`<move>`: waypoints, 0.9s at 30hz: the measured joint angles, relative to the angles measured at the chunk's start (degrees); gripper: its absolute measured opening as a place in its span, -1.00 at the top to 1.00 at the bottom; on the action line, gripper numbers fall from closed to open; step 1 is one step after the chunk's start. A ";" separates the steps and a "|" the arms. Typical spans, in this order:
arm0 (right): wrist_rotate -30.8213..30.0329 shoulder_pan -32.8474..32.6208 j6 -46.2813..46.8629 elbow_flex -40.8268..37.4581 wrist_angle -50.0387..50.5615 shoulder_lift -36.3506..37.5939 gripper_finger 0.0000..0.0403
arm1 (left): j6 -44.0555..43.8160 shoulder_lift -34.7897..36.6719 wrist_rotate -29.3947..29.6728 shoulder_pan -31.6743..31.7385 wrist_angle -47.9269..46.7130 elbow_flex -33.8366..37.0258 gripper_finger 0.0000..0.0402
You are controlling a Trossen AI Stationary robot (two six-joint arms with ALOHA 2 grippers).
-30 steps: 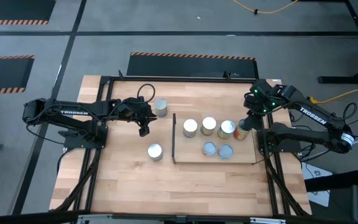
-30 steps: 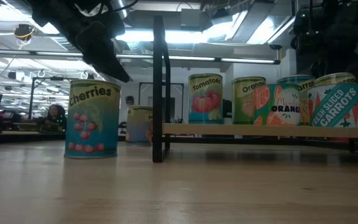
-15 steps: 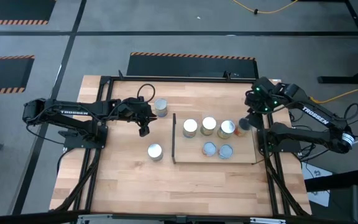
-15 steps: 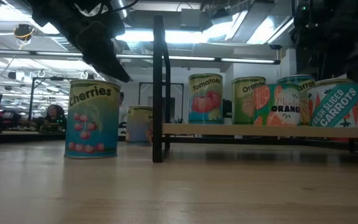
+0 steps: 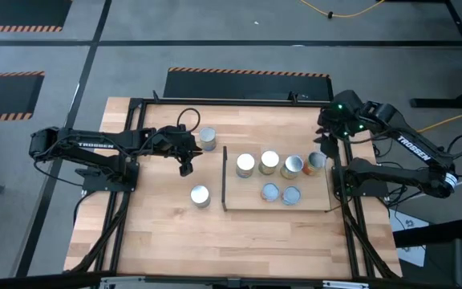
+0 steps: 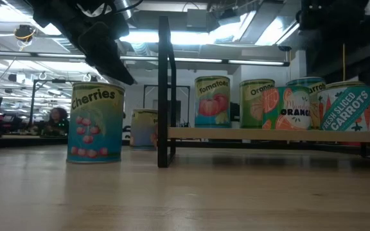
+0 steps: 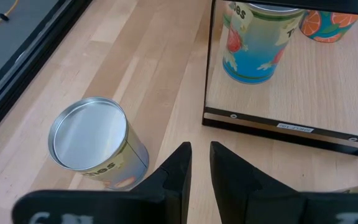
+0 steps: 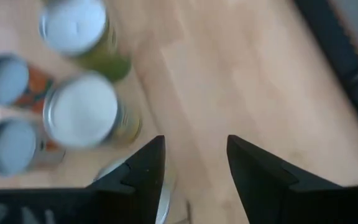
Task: Pick and place cans onto a shelf
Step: Put the canned peaches on the shelf
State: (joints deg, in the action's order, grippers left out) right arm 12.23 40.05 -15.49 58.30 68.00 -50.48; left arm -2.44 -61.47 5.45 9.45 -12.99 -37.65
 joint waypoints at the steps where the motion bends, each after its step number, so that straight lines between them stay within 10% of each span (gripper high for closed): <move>1: 0.02 0.00 0.00 0.27 -1.79 0.00 0.12 | 0.00 0.00 0.00 0.00 0.02 0.00 0.74; 13: 0.02 0.00 0.01 0.44 -27.45 -0.04 0.12 | 0.01 0.00 -0.01 0.01 0.01 0.00 0.74; 27: 0.02 0.02 2.97 0.49 -28.63 -0.39 0.12 | -0.10 0.00 -0.02 0.02 0.17 0.00 0.74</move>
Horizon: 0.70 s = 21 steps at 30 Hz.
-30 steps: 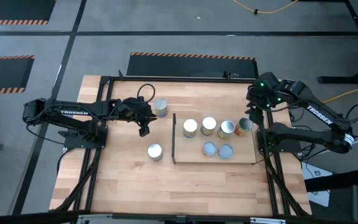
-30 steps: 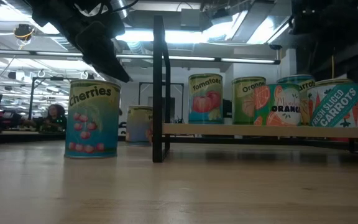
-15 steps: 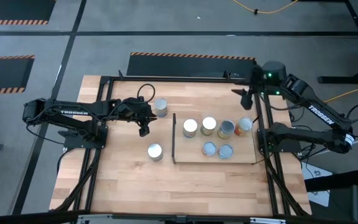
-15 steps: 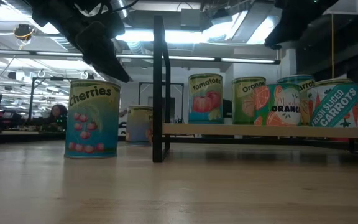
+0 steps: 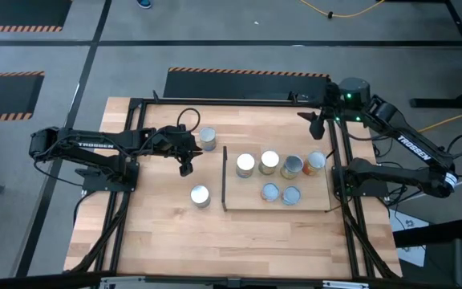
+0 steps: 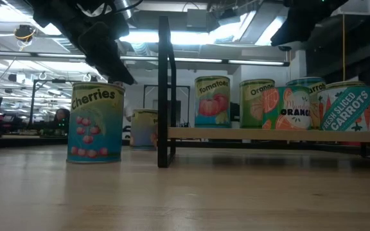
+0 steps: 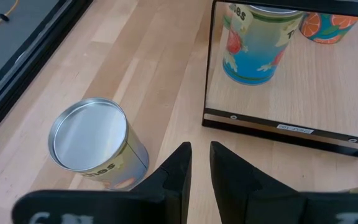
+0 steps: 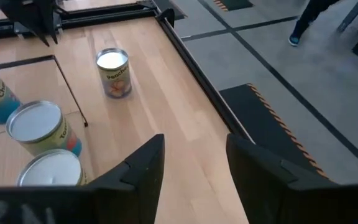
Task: Pick and place cans onto a shelf
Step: Put the canned peaches on the shelf
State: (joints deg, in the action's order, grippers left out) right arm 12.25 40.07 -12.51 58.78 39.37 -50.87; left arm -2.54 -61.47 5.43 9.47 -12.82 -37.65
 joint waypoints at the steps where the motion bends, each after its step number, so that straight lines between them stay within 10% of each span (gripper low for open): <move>1: 0.00 -0.02 0.00 0.00 -0.53 -0.13 0.12 | 0.08 0.00 0.01 -0.01 0.03 0.00 0.74; 21: -0.01 -0.02 -1.83 -0.02 -6.97 -9.54 0.12 | -10.53 0.02 16.93 2.89 6.50 0.00 0.50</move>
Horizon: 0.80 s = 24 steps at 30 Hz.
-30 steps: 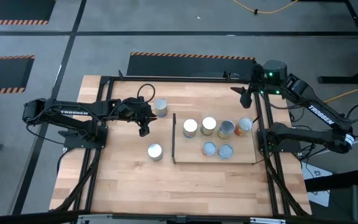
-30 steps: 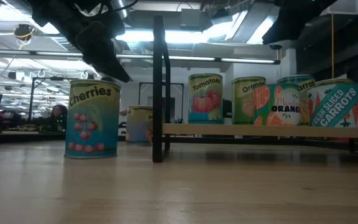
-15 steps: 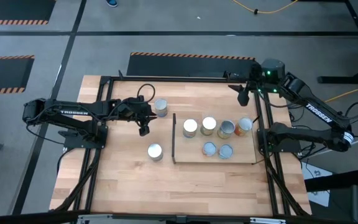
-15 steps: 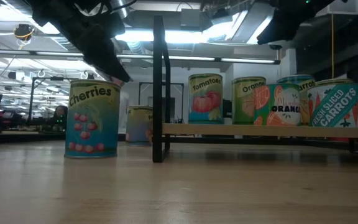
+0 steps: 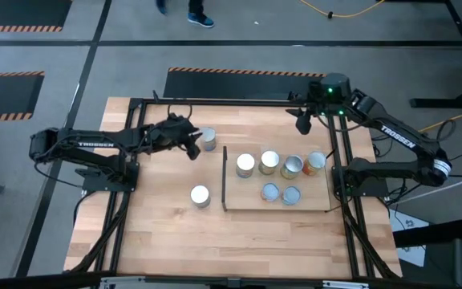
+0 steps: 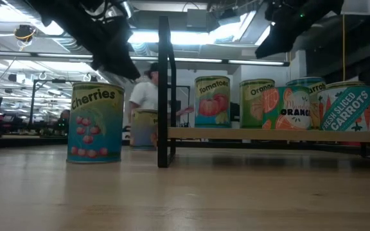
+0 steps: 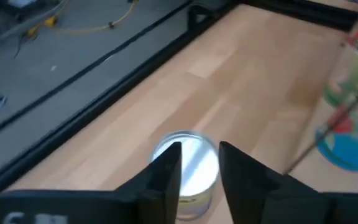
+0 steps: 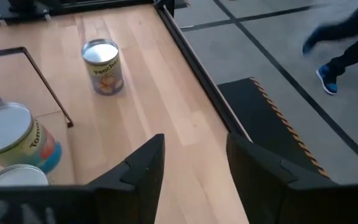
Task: Pick and place cans onto a shelf
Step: Put the canned peaches on the shelf
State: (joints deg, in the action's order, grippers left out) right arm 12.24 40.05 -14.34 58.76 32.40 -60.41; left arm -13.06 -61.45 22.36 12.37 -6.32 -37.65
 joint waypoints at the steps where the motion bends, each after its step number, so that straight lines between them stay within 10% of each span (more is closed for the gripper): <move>1: -0.01 0.01 -0.48 0.00 0.01 -0.16 0.12 | -1.13 -0.08 0.00 0.78 -0.24 0.00 0.45; 24: 0.93 -0.13 -1.17 0.00 0.24 -0.25 0.12 | -24.36 -11.90 -1.07 9.00 -0.25 0.02 0.30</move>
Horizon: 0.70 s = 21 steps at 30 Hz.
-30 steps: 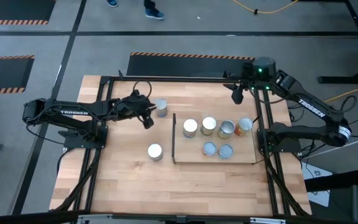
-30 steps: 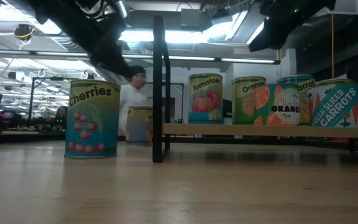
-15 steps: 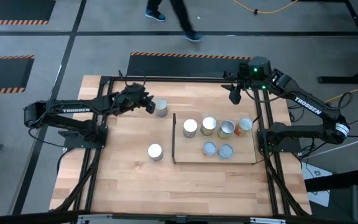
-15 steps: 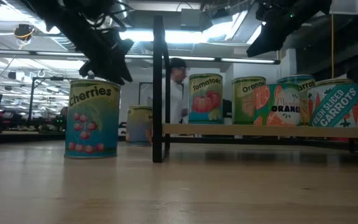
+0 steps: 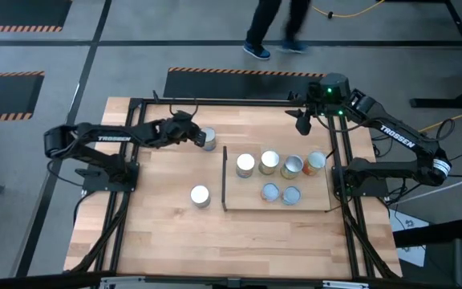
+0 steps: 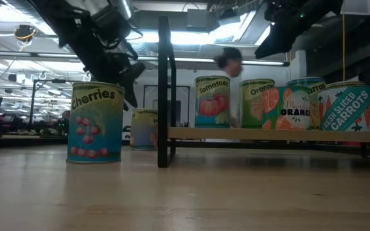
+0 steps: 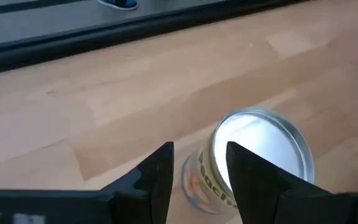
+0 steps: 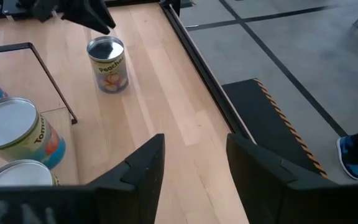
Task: Pick and place cans onto a shelf
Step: Put the canned peaches on the shelf
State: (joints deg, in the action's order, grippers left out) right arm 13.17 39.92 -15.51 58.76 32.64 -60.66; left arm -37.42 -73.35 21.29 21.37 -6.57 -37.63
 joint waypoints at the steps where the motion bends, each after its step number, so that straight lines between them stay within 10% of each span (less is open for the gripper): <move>1: 0.00 0.00 0.00 0.00 0.00 0.00 0.12 | -0.02 -0.45 0.01 0.00 0.26 0.00 0.30; 21: 0.00 0.00 0.02 -0.02 0.02 0.00 0.12 | -3.00 -3.10 -4.36 -0.04 0.45 -0.13 0.42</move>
State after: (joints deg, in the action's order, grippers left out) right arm 13.17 39.92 -15.49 58.74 32.67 -60.66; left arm -40.42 -76.44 16.93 21.32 -6.12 -37.76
